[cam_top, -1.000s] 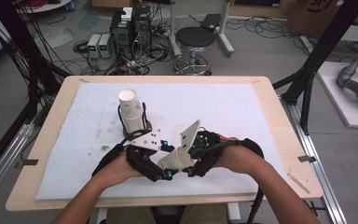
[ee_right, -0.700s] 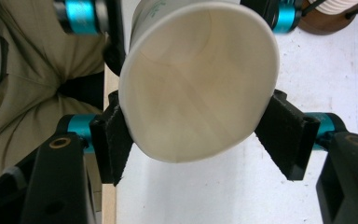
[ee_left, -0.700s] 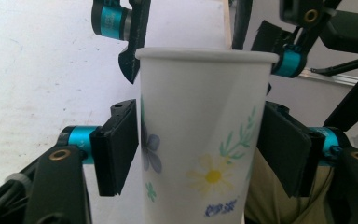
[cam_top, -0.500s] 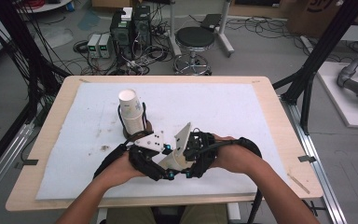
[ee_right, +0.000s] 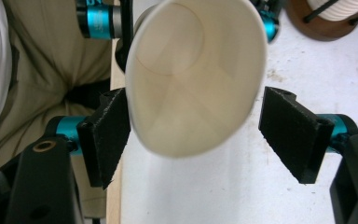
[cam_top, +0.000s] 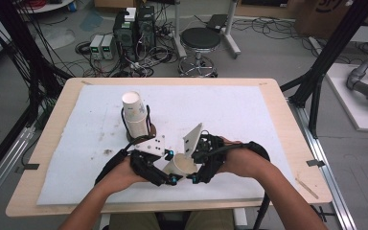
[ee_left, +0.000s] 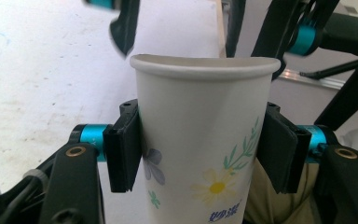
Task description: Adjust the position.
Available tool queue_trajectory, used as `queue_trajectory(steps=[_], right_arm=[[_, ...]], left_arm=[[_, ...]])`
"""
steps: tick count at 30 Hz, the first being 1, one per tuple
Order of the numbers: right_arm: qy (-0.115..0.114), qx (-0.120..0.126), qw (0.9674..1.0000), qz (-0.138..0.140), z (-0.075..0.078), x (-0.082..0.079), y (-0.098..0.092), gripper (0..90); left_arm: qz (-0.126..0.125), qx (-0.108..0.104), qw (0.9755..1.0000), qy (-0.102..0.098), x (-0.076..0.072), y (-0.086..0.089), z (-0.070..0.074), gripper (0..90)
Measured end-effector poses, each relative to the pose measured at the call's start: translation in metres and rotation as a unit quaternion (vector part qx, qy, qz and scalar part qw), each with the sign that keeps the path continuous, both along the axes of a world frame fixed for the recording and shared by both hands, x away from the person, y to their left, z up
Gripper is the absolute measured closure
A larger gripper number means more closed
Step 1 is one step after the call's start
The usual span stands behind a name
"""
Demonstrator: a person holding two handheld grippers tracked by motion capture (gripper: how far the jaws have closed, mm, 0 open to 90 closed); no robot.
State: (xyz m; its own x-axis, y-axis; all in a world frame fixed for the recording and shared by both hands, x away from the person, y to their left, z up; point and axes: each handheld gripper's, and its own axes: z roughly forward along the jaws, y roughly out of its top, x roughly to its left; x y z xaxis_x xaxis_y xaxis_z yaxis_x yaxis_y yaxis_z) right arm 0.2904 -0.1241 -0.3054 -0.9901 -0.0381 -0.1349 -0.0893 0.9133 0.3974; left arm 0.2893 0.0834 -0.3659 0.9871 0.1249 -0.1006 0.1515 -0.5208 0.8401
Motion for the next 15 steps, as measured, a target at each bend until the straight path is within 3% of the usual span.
queue_trajectory(steps=[5,8,10,15], right_arm=[[0.008,0.046,0.9986,-0.026,0.000,0.004,-0.019,25.1],[0.014,0.093,0.9946,-0.046,-0.002,0.006,-0.033,25.1],[0.015,0.122,0.9906,-0.060,-0.004,0.007,-0.042,25.1],[0.021,0.204,0.9722,-0.113,-0.014,0.009,-0.070,25.1]], left_arm=[[0.020,-0.038,0.9990,-0.006,0.000,0.015,-0.006,37.7],[0.043,-0.065,0.9969,-0.009,0.000,0.025,-0.011,37.7],[0.056,-0.083,0.9949,-0.011,-0.001,0.032,-0.014,37.6],[0.098,-0.122,0.9874,-0.020,-0.003,0.051,-0.021,36.5]])
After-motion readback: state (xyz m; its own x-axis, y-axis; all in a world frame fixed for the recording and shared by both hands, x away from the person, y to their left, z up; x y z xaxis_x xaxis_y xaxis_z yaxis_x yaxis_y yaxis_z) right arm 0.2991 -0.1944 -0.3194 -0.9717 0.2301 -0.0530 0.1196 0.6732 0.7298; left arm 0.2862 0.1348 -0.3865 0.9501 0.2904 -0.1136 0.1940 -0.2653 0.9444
